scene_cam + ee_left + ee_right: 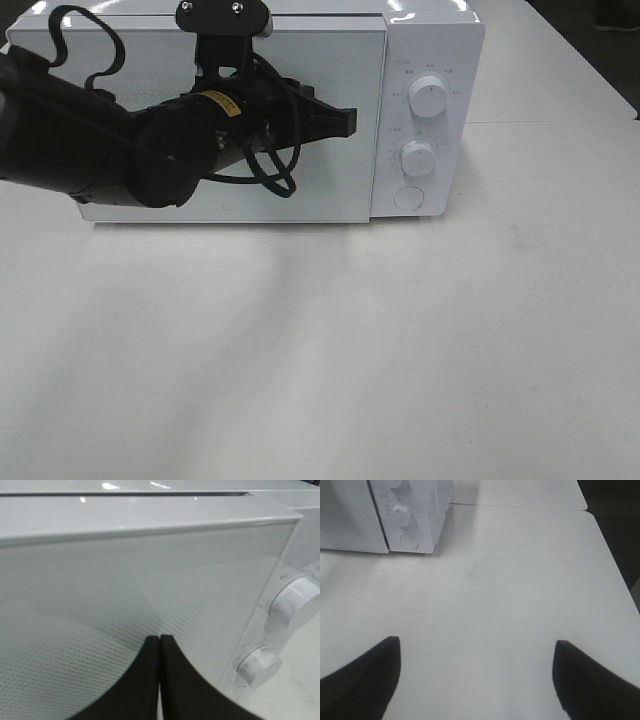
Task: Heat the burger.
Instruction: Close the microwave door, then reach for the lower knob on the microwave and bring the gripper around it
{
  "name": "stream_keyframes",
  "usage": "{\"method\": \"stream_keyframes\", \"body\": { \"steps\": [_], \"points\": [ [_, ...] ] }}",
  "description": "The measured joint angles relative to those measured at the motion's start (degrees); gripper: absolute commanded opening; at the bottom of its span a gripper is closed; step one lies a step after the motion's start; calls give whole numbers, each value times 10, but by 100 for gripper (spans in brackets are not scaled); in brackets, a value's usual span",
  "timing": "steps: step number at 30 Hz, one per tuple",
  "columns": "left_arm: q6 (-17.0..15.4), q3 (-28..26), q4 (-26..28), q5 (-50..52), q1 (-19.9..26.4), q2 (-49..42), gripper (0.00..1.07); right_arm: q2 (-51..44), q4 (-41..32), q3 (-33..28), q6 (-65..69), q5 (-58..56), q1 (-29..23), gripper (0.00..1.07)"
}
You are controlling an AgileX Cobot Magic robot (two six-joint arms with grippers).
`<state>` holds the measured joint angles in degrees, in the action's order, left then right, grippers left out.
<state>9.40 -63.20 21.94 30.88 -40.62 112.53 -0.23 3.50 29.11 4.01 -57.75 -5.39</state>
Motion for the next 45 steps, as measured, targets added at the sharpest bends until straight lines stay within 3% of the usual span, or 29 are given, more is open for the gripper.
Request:
{"method": "stream_keyframes", "body": {
  "steps": [13, 26, 30, 31, 32, 33, 34, 36, 39, 41, 45],
  "points": [
    [13, -78, -1, -60, -9, 48, 0, 0, 0, 0, 0, 0, 0, 75],
    [13, -61, -13, -115, -18, 9, 3, 0, 0, 0, 0, 0, 0, 75],
    [13, -38, -13, -192, -25, -25, 23, 0, 0, 0, 0, 0, 0, 75],
    [13, -38, -13, -192, -25, -25, 23, 0, 0, 0, 0, 0, 0, 75],
    [13, -33, -13, -242, -25, -39, 45, 0, 0, 0, 0, 0, 0, 75],
    [13, -32, -13, -287, -25, -53, 76, 0, 0, 0, 0, 0, 0, 75],
    [13, -32, -13, -287, -25, -53, 76, 0, 0, 0, 0, 0, 0, 75],
    [11, -32, -13, -350, -25, -76, 102, 0, 0, 0, 0, 0, 0, 75],
    [11, -32, -13, -369, -25, -81, 101, 0, 0, 0, 0, 0, 0, 75],
    [11, -32, -14, -465, -25, -108, 100, 0, 0, 0, 0, 0, 0, 75],
    [11, -32, -18, -533, -25, -127, 100, 0, 0, 0, 0, 0, 0, 75]
  ]
}}
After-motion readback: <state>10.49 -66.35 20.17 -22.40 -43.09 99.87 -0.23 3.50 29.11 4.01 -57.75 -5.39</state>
